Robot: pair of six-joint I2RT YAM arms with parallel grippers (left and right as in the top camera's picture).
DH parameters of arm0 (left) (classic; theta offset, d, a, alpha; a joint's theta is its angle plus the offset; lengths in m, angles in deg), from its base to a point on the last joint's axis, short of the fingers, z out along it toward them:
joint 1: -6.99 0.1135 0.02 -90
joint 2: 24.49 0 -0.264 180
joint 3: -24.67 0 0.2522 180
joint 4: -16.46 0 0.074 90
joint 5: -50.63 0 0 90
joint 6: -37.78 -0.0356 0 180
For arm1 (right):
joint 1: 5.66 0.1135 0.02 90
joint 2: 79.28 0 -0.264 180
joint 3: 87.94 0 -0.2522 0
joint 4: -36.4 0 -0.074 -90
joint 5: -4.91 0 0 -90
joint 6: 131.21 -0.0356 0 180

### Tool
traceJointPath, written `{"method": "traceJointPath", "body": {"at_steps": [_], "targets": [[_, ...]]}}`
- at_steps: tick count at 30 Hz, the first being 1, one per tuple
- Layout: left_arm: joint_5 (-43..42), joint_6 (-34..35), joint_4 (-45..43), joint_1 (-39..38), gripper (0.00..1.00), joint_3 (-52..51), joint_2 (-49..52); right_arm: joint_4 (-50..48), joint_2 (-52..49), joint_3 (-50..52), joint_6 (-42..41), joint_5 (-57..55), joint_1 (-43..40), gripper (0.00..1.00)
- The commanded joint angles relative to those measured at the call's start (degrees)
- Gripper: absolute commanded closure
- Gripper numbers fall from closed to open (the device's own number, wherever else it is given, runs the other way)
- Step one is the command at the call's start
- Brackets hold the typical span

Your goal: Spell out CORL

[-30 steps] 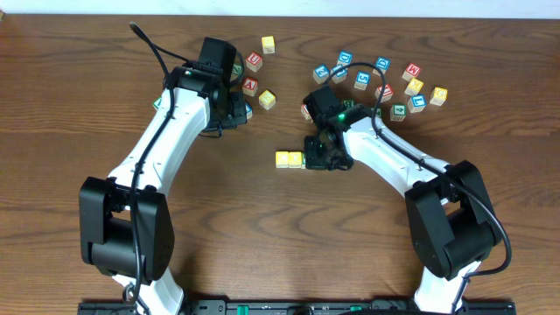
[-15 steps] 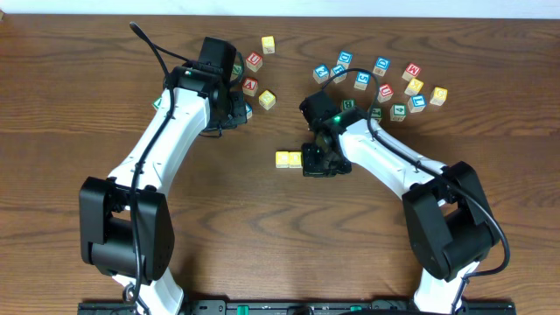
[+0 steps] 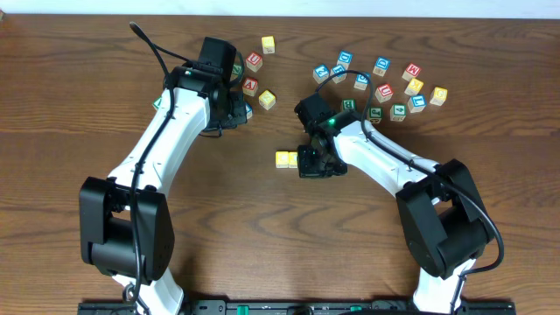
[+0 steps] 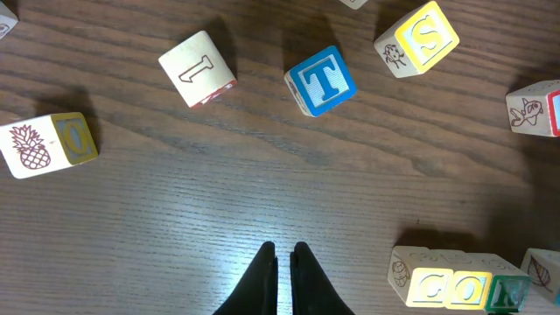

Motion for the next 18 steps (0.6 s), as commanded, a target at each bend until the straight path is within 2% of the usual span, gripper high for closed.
{"method": "traceJointPath", "body": {"at_steps": [1,18], "targets": [[0.9,-0.5,0.0,0.1,0.92,1.2,-0.5,-0.6,-0.5,0.4,0.5,-0.2,0.4,0.99],[0.9,-0.5,-0.1,0.1,0.92,1.2,-0.5,-2.1,-0.5,0.4,1.1,-0.2,0.4,0.99]]}}
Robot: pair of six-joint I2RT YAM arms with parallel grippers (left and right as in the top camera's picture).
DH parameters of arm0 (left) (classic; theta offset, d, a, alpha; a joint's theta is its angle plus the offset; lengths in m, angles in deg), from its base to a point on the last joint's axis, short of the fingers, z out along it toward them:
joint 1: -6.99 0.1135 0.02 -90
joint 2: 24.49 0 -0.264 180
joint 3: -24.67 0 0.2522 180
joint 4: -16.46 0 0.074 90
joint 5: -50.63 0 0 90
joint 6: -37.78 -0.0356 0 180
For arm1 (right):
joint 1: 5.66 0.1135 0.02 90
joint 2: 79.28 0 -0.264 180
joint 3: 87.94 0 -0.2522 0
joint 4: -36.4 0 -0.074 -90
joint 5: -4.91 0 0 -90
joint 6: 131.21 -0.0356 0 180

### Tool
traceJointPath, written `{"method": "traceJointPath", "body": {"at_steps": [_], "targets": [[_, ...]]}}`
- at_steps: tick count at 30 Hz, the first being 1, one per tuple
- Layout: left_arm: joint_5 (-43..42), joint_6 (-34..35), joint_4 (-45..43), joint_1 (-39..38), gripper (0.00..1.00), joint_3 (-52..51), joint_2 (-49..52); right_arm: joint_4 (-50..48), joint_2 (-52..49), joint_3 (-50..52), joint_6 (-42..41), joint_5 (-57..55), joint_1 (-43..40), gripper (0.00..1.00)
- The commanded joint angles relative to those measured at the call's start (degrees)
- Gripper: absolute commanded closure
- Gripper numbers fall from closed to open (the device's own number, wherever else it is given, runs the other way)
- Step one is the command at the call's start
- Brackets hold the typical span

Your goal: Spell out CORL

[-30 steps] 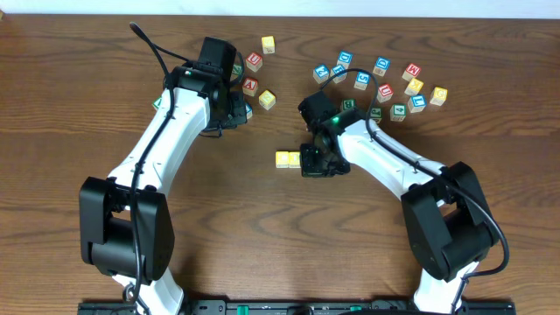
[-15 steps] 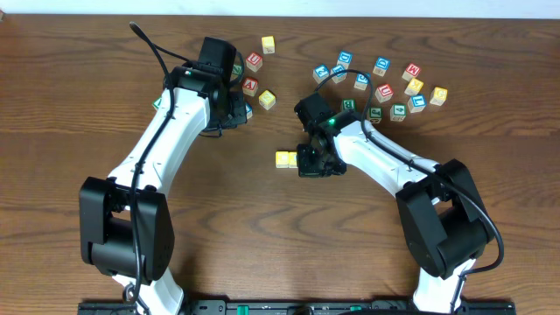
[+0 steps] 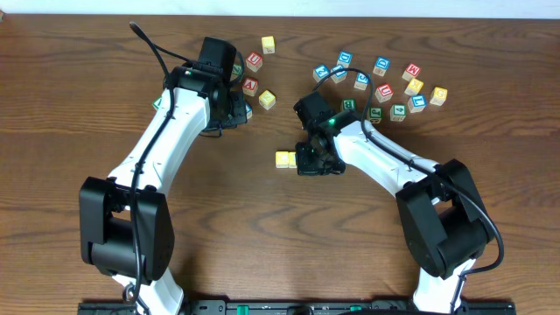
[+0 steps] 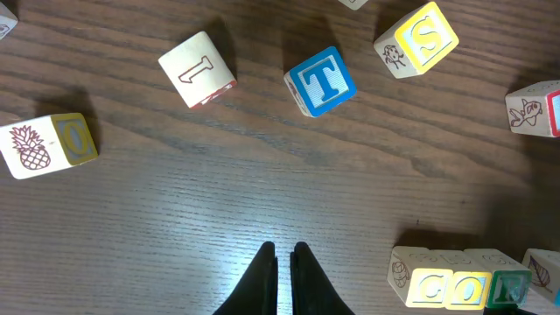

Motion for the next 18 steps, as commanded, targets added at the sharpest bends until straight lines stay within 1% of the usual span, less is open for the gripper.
{"method": "traceJointPath", "body": {"at_steps": [1,6,11,18], "targets": [[0.9,-0.5,-0.1,0.1,0.92,1.2,-0.5,0.0,-0.5,0.3,0.9,-0.2,0.4,0.99],[0.9,-0.5,-0.1,0.1,0.92,1.2,-0.5,2.5,1.0,-0.7,0.9,-0.5,0.0,0.99],[0.9,-0.5,-0.1,0.1,0.93,1.2,-0.5,4.6,2.5,-0.9,0.9,-5.2,-1.3,0.99],[0.9,-0.5,-0.1,0.1,0.93,1.2,-0.5,1.0,2.5,-0.9,0.9,-7.0,-1.7,0.99]]}}
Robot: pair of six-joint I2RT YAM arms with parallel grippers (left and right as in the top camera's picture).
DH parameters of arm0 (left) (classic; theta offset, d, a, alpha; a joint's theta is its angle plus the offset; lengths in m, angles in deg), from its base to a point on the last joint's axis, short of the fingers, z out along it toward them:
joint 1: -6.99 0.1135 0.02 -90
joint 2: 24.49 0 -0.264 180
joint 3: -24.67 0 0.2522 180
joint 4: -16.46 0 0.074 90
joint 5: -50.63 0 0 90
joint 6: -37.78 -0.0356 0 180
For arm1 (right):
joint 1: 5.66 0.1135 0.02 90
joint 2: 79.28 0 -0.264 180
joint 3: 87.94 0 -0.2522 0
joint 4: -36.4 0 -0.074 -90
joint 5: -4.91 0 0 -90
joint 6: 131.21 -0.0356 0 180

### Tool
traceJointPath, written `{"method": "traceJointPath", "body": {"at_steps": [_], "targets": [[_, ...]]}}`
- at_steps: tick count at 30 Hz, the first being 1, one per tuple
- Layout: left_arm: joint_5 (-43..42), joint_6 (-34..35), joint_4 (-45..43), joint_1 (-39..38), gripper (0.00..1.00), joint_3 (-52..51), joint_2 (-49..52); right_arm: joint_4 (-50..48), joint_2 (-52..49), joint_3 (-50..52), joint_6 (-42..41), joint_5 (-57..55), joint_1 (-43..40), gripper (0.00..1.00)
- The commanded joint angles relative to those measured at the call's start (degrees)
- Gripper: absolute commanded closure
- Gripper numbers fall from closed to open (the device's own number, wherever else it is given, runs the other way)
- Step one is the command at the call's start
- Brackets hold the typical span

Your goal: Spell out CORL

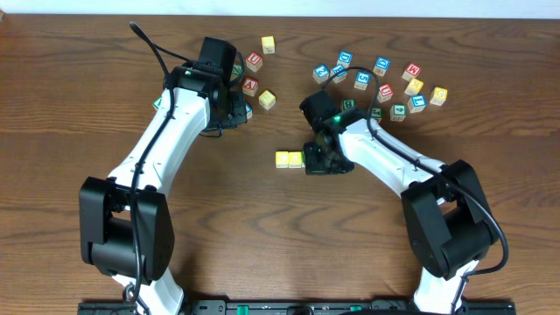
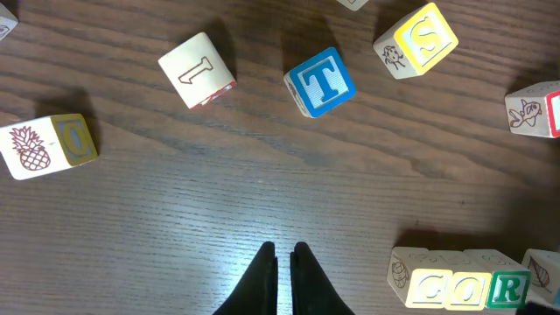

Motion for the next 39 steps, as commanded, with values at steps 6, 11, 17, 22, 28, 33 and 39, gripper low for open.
{"method": "traceJointPath", "body": {"at_steps": [6,11,17,22,28,33,39], "targets": [[0.9,-0.5,-0.1,0.1,0.93,1.2,-0.5,-6.4,1.7,-0.8,0.5,-4.2,-0.1,0.99],[0.9,-0.5,-0.1,0.1,0.92,1.2,-0.5,-9.0,1.6,-0.8,0.5,-6.0,-0.3,0.99],[0.9,-0.5,-0.2,0.1,0.92,1.2,-0.5,-11.5,1.3,-0.8,0.5,-6.2,0.0,0.99],[0.9,-0.5,-0.2,0.1,0.93,1.2,-0.5,-13.5,0.3,-0.8,0.5,-6.2,0.1,0.99],[0.9,-0.5,-0.2,0.1,0.93,1.2,-0.5,-15.0,-1.2,-0.8,0.5,-5.4,0.2,0.99],[0.9,-0.5,-0.2,0.1,0.92,1.2,-0.5,-15.4,-1.3,-0.8,1.8,-3.1,0.3,0.99],[0.9,-0.5,-0.2,0.1,0.92,1.2,-0.5,-15.4,-1.3,-0.8,2.4,-3.0,1.6,0.99]]}}
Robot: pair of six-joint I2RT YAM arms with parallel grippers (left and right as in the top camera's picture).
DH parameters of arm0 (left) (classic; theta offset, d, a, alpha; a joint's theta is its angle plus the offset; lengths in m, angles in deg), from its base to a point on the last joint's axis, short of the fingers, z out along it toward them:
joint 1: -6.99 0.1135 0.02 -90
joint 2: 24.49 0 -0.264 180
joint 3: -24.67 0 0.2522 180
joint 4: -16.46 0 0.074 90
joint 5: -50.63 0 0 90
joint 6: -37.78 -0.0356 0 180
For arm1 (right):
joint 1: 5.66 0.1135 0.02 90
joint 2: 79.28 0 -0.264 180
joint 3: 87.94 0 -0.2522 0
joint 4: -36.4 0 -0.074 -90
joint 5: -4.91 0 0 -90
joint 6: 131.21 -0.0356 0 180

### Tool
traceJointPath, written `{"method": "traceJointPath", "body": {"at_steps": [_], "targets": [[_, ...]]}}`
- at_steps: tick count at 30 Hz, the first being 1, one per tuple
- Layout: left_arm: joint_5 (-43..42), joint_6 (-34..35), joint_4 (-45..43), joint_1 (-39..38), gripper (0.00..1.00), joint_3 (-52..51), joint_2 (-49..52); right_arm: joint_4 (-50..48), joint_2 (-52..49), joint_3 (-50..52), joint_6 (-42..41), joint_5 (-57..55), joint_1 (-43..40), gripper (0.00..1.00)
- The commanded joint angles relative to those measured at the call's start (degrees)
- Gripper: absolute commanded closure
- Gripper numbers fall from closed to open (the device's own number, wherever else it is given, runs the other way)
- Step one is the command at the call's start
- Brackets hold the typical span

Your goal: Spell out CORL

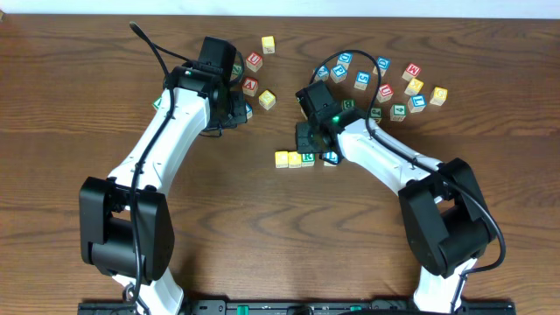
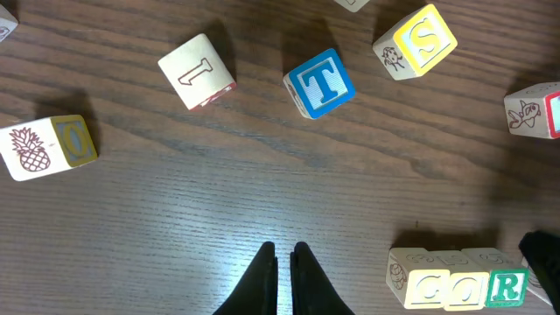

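A row of three blocks lies mid-table: yellow C (image 2: 429, 287), yellow O (image 2: 468, 289) and green R (image 2: 507, 286), touching side by side; the overhead view shows the same row (image 1: 294, 158). My right gripper (image 1: 308, 140) hovers just behind the R end, off the blocks and holding nothing; its dark finger (image 2: 542, 258) shows at the frame's right edge. My left gripper (image 2: 284, 262) is shut and empty over bare wood, well left of the row. A white block with a red letter resembling L (image 2: 197, 70) lies ahead of it.
Near the left gripper lie a blue T block (image 2: 319, 81), a yellow S block (image 2: 416, 39) and a pineapple block (image 2: 48, 144). Several loose blocks (image 1: 385, 83) are scattered at the back right. A blue block (image 1: 331, 157) sits just right of the row.
My right gripper has moved off the green R block, back toward the far side. The R now stands uncovered at the end of the row. The left arm has not moved.
The right gripper first covered the green R block just right of C and O. Then the R sat against the O, the gripper still over it. Now the gripper has withdrawn and C, O, R stand in a row. The left gripper stayed shut and still.
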Motion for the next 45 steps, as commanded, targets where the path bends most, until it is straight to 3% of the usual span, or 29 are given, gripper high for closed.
{"method": "traceJointPath", "body": {"at_steps": [1,45], "targets": [[0.9,-0.5,-0.1,0.1,0.93,1.2,-0.5,-0.1,-0.6,-0.8,1.4,0.6,1.4,0.99],[0.9,-0.5,-0.1,0.1,0.93,1.2,-0.5,-0.4,-0.4,-1.4,1.6,0.6,1.5,0.99]]}}
